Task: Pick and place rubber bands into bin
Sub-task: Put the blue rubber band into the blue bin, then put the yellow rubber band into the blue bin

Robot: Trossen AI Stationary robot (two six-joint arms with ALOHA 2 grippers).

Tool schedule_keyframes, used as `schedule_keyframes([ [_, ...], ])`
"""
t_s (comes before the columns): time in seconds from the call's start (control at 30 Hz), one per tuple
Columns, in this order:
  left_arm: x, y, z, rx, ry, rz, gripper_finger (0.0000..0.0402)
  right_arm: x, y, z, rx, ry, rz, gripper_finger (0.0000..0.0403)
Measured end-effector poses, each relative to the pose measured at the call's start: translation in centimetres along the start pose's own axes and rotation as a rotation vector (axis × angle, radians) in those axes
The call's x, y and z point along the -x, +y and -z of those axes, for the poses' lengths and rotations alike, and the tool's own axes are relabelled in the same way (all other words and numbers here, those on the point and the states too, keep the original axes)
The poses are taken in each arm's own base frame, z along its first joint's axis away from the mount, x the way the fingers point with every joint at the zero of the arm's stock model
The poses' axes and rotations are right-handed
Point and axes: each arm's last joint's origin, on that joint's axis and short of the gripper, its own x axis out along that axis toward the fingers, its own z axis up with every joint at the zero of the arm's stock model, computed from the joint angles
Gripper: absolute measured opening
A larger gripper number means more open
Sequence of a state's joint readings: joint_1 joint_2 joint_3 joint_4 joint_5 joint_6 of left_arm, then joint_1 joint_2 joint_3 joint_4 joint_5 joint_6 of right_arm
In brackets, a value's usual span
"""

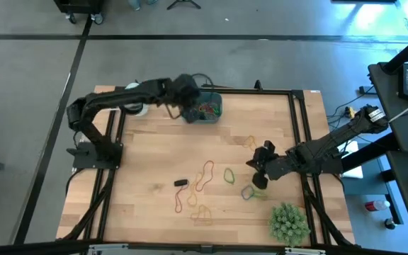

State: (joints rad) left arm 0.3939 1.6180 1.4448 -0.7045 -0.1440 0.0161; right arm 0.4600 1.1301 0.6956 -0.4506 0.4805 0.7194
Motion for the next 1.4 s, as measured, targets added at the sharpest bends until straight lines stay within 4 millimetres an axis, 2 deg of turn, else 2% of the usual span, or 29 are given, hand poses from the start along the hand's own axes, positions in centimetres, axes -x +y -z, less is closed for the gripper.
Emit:
schedule_keyframes([
  [0.17,-4.8,3.4,0.8,-0.032,0.082,0.074,0.0002,-0.8,-1.6,-1.2,-0.079,-0.017,0.071,0.0014],
  [0.37,-10.8,5.1,2.3,-0.073,0.164,0.107,0.0002,-1.5,-3.3,-2.2,-0.176,-0.035,0.139,0.0014],
  [0.47,-12.9,5.5,3.0,-0.103,0.187,0.105,0.0005,-1.7,-3.7,-2.5,-0.222,-0.043,0.157,0.0014],
  [0.6,-14.4,6.0,3.7,-0.116,0.230,0.114,0.0029,-1.8,-4.1,-2.7,-0.268,-0.050,0.168,0.0014],
  [0.8,-14.3,6.8,4.0,-0.101,0.256,0.110,0.0079,-1.9,-4.4,-2.8,-0.292,-0.054,0.180,0.0014],
  [1.07,-12.1,6.7,3.7,-0.072,0.293,0.092,0.0128,-2.0,-4.7,-3.0,-0.231,-0.050,0.194,0.0014],
  [1.2,-10.0,6.1,3.3,0.044,0.300,0.082,0.0126,-2.0,-4.8,-3.0,-0.178,-0.045,0.196,0.0014],
  [1.4,-5.5,4.1,1.7,0.120,0.200,0.158,0.0086,-2.0,-4.7,-3.1,-0.092,-0.040,0.194,0.0014],
])
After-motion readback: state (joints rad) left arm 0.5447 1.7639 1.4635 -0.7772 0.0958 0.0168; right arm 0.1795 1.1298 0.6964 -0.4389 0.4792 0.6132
